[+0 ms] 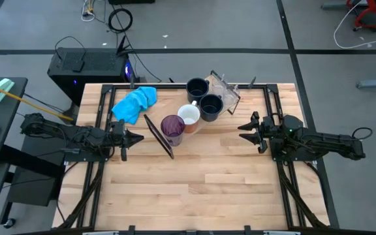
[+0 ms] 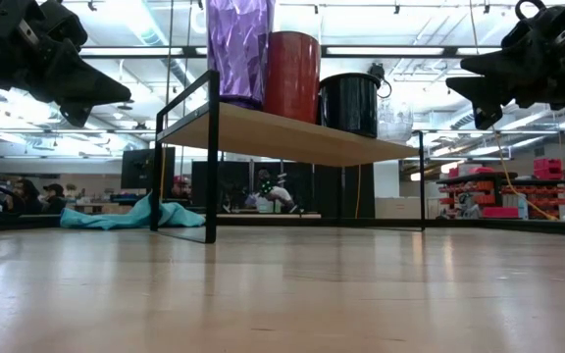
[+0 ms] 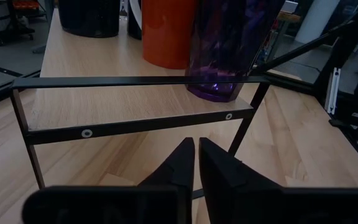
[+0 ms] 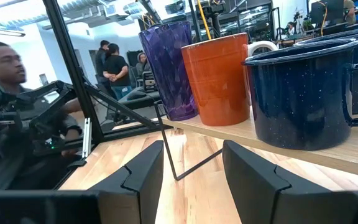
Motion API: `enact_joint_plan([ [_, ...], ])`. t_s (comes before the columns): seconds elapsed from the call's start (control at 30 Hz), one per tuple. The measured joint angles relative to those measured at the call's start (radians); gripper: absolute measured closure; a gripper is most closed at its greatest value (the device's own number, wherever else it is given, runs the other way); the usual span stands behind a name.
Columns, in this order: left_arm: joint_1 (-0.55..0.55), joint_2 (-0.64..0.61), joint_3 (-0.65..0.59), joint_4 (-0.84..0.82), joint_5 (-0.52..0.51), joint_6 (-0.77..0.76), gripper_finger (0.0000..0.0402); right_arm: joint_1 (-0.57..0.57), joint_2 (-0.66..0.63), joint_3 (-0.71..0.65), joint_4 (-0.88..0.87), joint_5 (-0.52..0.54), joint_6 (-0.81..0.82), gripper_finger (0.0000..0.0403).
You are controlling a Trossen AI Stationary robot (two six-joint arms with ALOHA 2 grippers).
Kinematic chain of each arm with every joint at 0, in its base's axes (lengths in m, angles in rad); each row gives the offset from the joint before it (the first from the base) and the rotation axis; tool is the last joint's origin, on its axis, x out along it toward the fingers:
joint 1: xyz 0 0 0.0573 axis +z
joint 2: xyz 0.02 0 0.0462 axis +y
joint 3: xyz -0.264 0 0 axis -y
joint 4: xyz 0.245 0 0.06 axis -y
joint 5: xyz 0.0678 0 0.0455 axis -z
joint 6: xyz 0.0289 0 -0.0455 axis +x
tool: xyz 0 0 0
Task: Stack small to large cups/mugs on shelf
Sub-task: Return to Home Position
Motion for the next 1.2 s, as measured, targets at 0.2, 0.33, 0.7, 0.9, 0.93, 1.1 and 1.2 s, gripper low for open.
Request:
enact_joint_plan([
  [0.2, 0.000, 0.000, 0.000, 0.000, 0.000, 0.000, 0.0371, 0.000, 0.000, 0.000, 0.000, 0.000, 0.000, 0.0231],
  [0.33, 0.000, 0.000, 0.000, 0.000, 0.000, 0.000, 0.0365, 0.000, 0.000, 0.000, 0.000, 0.000, 0.000, 0.0231],
  [0.7, 0.000, 0.000, 0.000, 0.000, 0.000, 0.000, 0.0371, 0.000, 0.000, 0.000, 0.000, 0.000, 0.000, 0.0231],
  [0.9, 0.000, 0.000, 0.000, 0.000, 0.000, 0.000, 0.0370, 0.000, 0.000, 0.000, 0.000, 0.000, 0.000, 0.0231],
  [0.93, 0.000, 0.000, 0.000, 0.000, 0.000, 0.000, 0.0369, 0.000, 0.000, 0.000, 0.000, 0.000, 0.000, 0.0231],
  [1.1, 0.000, 0.000, 0.000, 0.000, 0.000, 0.000, 0.0362, 0.000, 0.000, 0.000, 0.000, 0.000, 0.000, 0.0231],
  [1.2, 0.000, 0.000, 0.000, 0.000, 0.000, 0.000, 0.0362, 0.000, 0.000, 0.000, 0.000, 0.000, 0.000, 0.0231],
])
